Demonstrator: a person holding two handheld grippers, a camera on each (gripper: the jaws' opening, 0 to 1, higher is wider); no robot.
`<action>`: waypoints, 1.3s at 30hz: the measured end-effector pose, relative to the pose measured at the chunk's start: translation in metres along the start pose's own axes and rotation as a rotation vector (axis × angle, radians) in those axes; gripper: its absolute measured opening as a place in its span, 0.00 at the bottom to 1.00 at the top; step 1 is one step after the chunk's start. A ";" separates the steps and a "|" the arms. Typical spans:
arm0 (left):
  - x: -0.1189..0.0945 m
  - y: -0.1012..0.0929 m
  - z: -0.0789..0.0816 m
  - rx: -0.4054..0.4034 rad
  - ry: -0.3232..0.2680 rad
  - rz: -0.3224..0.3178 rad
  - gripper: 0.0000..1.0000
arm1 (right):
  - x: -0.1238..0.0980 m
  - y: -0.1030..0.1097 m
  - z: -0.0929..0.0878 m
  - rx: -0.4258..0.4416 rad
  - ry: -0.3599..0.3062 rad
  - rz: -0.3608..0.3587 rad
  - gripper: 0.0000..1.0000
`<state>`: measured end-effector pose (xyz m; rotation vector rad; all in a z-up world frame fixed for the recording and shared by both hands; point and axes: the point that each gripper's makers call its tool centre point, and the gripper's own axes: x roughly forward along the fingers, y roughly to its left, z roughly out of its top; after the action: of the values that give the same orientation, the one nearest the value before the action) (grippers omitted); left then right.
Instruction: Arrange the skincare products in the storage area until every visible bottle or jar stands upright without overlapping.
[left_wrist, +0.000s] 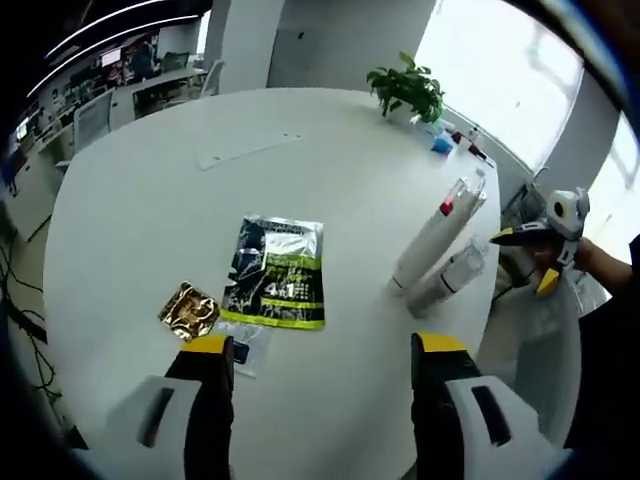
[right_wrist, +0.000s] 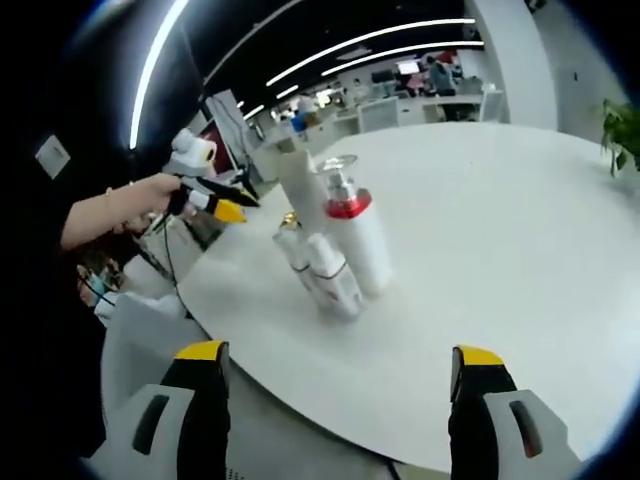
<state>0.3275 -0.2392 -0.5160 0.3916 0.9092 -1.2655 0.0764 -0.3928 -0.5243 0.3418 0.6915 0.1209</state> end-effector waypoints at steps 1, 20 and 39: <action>0.001 0.001 0.000 0.006 0.009 0.000 0.65 | 0.000 0.000 0.000 0.000 0.000 0.000 0.96; 0.051 0.042 0.023 0.087 0.093 0.015 0.55 | 0.012 -0.004 -0.006 0.034 0.007 -0.009 0.98; 0.090 0.059 0.021 0.109 0.144 0.058 0.42 | 0.013 -0.009 -0.014 0.055 0.039 -0.030 0.97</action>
<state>0.3926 -0.2945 -0.5847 0.5970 0.9455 -1.2484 0.0774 -0.3947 -0.5455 0.3828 0.7396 0.0800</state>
